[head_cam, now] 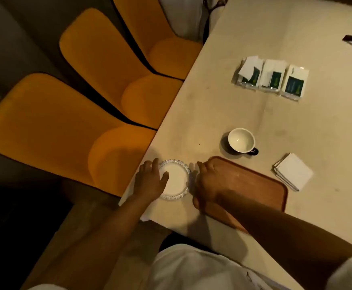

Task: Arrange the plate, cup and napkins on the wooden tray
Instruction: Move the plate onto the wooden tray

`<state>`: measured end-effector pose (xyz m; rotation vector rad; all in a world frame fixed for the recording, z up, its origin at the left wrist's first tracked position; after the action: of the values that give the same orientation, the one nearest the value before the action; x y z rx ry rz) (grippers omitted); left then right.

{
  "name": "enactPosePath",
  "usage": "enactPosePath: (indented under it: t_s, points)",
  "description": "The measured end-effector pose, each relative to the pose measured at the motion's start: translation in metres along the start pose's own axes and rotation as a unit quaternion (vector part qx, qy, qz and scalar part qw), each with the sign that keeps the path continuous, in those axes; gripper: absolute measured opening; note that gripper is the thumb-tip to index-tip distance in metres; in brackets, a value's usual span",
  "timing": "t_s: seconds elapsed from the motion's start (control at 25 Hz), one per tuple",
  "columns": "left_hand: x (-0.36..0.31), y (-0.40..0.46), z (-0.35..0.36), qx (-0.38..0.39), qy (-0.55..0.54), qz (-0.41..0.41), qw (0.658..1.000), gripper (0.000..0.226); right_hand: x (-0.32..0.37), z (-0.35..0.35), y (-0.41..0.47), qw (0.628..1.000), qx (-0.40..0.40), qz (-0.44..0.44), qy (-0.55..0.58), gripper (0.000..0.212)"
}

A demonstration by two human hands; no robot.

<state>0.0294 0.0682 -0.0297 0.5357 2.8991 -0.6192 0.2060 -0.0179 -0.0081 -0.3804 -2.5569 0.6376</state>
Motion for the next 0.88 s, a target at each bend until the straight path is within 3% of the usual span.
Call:
enactPosePath:
  t_s: [0.2,0.56,0.88]
  points:
    - [0.037,0.025,0.033,0.077,-0.106,-0.060,0.990,0.050,-0.004,0.045,0.025,0.981,0.084,0.102,0.139,0.050]
    - [0.039,0.050,0.044,0.103,-0.172,-0.028,0.979,0.023,-0.006,0.058,0.038,0.952,0.035,0.170,0.250,0.044]
    - [0.032,0.049,0.040,0.090,-0.191,-0.059,0.976,0.013,-0.013,0.050,0.032,0.927,-0.005,0.187,0.324,0.041]
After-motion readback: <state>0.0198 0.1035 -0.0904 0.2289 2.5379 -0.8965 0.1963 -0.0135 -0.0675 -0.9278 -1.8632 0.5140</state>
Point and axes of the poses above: each hand's wrist, its own y-axis towards the middle knuckle, its own z-axis out of the palm, x = y × z, the point moved 8 cm from there along y, towards the middle knuckle, and after that the axes turned 7 degrees about y, right-handed, at the moved point
